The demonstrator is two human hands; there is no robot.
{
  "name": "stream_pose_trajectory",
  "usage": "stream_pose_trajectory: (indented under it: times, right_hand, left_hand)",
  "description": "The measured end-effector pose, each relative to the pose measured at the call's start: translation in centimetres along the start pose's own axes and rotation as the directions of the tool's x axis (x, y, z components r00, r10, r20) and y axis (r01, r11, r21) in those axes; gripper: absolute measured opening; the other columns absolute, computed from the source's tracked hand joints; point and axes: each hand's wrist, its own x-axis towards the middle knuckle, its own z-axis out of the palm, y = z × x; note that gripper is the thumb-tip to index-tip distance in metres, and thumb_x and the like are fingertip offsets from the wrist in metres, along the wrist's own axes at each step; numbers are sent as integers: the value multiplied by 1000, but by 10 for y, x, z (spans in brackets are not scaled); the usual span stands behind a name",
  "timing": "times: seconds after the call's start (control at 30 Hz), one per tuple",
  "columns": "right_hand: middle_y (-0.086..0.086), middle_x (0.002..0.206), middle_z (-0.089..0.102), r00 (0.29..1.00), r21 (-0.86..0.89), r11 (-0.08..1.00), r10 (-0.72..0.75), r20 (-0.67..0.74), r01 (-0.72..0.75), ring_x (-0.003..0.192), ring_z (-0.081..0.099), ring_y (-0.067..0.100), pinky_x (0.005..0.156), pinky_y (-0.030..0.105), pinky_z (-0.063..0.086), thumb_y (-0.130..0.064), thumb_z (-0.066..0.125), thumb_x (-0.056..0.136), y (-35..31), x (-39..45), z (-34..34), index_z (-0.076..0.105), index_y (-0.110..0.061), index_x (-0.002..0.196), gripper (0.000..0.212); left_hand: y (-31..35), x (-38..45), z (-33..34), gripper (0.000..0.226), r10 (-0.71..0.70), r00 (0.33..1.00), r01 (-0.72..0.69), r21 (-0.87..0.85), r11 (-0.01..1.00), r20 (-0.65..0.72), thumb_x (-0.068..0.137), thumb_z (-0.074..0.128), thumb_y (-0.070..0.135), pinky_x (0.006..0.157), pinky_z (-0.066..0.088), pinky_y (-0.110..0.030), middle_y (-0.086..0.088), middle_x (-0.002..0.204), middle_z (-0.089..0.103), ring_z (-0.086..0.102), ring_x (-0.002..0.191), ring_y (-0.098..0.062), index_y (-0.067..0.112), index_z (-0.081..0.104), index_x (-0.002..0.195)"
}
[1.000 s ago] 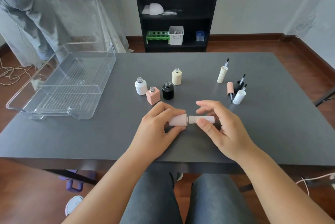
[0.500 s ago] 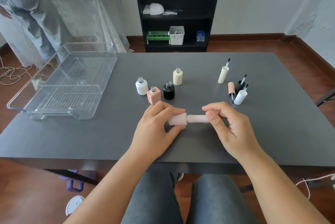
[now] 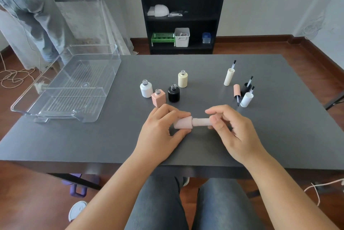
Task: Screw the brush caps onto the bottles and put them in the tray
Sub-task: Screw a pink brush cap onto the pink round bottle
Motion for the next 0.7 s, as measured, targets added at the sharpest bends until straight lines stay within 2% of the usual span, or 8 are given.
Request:
stream_pose_trajectory:
  times: [0.07, 0.13, 0.2, 0.37, 0.47, 0.57, 0.6, 0.7]
  right_hand:
    - [-8, 98, 64, 997, -45, 996, -77, 29, 78, 91, 59, 15, 80, 25, 46, -35, 57, 90, 0, 1, 0, 63, -23, 109, 23]
    - [1, 105, 60, 983, -137, 974, -177, 43, 181, 95, 57, 20, 84, 26, 43, -19, 65, 86, 0, 2, 3, 65, -13, 108, 22]
    - [2, 102, 61, 972, -190, 953, -234, 25, 235, 90, 57, 24, 82, 27, 45, -9, 65, 85, 2, 2, 5, 68, -8, 102, 18]
    - [-8, 85, 63, 987, -198, 968, -161, -19, 154, 77, 59, 20, 69, 25, 46, -21, 60, 90, 1, 0, 4, 68, -14, 101, 15]
    - [-4, 76, 64, 997, -127, 989, -74, -7, 73, 72, 63, 20, 65, 32, 48, -28, 56, 93, 0, 0, 3, 65, -22, 102, 14]
    - [-7, 78, 64, 1000, 52, 999, -1, 31, 0, 72, 60, 9, 68, 18, 47, -39, 65, 86, -1, -1, 0, 65, -34, 99, 15]
    - [-7, 83, 65, 997, 139, 989, 41, 59, -49, 73, 58, 8, 71, 14, 45, -39, 70, 81, -1, -1, -2, 66, -37, 98, 18]
    - [-5, 95, 72, 985, 357, 922, 113, 132, -153, 83, 62, 19, 79, 18, 48, -27, 74, 78, -4, -2, 0, 71, -36, 101, 24]
  left_hand:
    - [0, 0, 0, 31, -3, 1000, 3, -6, 1000, -5, 74, 83, 21, 76, 45, -26, 4, 96, 63, 56, 89, -19, 21, 73, 104]
    - [0, 0, 0, 30, -1, 1000, 1, -4, 1000, -6, 75, 83, 21, 75, 45, -25, 5, 96, 62, 56, 89, -18, 21, 73, 104]
    - [-1, 0, -1, 30, -1, 1000, 1, -2, 1000, -3, 75, 82, 21, 75, 46, -25, 5, 96, 62, 56, 89, -18, 21, 73, 104]
    - [1, -1, -1, 30, 13, 1000, -13, 12, 1000, 7, 75, 82, 21, 74, 44, -23, 5, 96, 63, 56, 88, -17, 23, 73, 104]
    - [3, -2, -2, 31, 25, 1000, -25, 21, 999, 15, 74, 82, 20, 74, 44, -24, 5, 96, 63, 55, 87, -17, 24, 73, 104]
    - [3, -1, -3, 30, 18, 1000, -19, 10, 1000, 13, 75, 82, 21, 74, 45, -24, 5, 96, 63, 56, 88, -17, 23, 73, 104]
    - [3, -1, -3, 30, 8, 1000, -8, 0, 1000, 9, 75, 82, 22, 73, 44, -22, 5, 96, 63, 56, 88, -17, 22, 73, 103]
    - [2, -1, -3, 27, -15, 1000, 15, -24, 1000, 11, 76, 81, 24, 69, 38, -16, 8, 94, 64, 55, 86, -13, 22, 73, 102]
